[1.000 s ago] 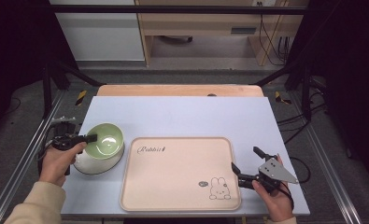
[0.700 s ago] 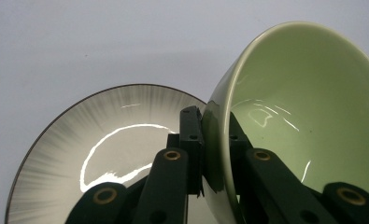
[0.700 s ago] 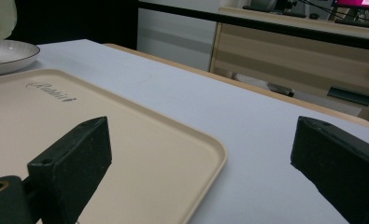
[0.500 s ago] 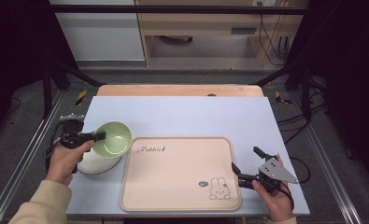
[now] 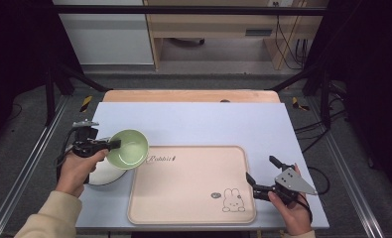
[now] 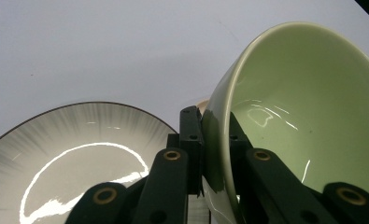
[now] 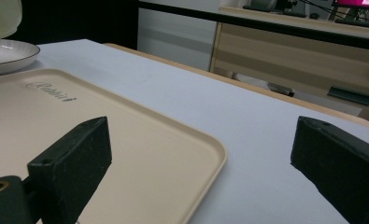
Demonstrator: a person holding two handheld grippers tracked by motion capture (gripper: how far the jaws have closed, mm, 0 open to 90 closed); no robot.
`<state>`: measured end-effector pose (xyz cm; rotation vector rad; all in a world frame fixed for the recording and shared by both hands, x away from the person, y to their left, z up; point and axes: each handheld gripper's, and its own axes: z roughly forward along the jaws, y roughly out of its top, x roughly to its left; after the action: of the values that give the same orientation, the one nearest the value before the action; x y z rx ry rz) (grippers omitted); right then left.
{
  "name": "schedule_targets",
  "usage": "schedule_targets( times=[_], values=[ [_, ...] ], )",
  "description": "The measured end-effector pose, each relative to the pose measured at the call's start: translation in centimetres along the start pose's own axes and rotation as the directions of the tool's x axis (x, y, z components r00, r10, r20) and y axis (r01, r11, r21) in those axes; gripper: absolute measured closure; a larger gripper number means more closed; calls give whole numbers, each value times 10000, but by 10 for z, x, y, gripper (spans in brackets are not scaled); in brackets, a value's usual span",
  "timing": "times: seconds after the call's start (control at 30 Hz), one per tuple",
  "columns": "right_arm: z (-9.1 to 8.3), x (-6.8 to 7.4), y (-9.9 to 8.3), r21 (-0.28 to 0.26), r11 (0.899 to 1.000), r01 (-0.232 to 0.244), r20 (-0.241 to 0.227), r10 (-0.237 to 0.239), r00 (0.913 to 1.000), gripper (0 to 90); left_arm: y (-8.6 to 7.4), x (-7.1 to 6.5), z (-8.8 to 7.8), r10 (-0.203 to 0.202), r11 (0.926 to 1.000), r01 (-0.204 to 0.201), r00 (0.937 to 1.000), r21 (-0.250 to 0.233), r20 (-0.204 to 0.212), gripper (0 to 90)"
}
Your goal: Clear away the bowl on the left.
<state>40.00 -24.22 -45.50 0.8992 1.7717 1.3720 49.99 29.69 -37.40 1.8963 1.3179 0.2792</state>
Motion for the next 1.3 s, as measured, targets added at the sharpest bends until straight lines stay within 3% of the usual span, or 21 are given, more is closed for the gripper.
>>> schedule_targets(
  times=[0.63,1.3],
  values=[
    [-1,0,0,-16,10000,-19,-1,19,10000,53,2,-26,15,419,9989,-426,9983,171,397,832],
    [-1,-1,0,-16,10000,-18,-3,18,10000,53,-6,-56,43,768,9953,-824,9918,514,1017,832]
  ],
)
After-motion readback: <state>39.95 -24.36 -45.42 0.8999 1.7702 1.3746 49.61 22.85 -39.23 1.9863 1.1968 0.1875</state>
